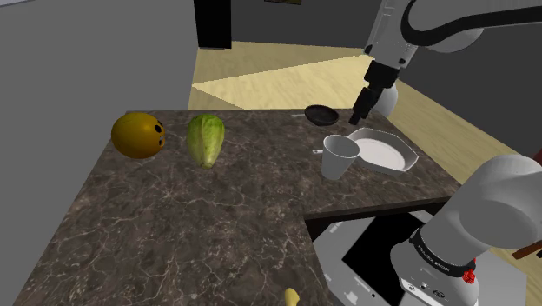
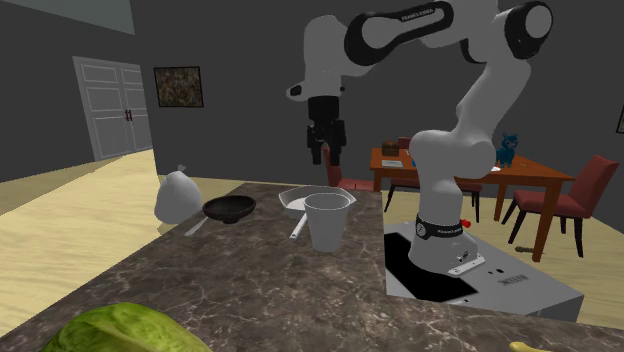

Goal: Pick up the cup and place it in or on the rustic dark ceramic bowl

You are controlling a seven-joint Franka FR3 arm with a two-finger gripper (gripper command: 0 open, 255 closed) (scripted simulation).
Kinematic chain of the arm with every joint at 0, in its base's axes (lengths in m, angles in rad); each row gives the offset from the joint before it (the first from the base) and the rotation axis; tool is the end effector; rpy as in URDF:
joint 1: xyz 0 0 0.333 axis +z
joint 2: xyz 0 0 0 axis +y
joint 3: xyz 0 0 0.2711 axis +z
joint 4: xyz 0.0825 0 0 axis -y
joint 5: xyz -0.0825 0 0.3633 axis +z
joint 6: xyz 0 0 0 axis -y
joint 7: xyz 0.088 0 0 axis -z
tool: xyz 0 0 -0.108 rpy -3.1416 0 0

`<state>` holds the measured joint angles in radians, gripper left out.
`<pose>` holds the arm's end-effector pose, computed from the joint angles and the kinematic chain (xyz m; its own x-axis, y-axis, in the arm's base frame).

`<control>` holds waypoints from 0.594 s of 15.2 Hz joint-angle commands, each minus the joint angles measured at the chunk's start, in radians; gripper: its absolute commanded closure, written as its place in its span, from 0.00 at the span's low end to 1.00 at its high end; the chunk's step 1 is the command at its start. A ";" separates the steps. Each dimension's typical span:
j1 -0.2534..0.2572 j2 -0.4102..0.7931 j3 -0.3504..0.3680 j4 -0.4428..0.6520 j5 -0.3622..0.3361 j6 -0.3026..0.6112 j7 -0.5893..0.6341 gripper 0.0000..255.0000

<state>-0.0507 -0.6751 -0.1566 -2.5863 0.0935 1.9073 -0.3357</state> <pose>0.3474 -0.0648 0.4426 0.9908 0.1267 0.0473 0.1332 -0.9748 -0.1788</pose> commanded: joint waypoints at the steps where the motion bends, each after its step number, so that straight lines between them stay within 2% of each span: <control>1: -0.007 0.046 -0.030 -0.029 0.001 0.061 -0.033 0.00; 5: -0.013 0.157 -0.089 -0.065 0.015 0.175 -0.102 0.00; 9: -0.004 0.183 -0.089 -0.102 0.026 0.238 -0.109 0.00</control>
<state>-0.0556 -0.4971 -0.2441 -2.6761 0.1173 2.1286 -0.4412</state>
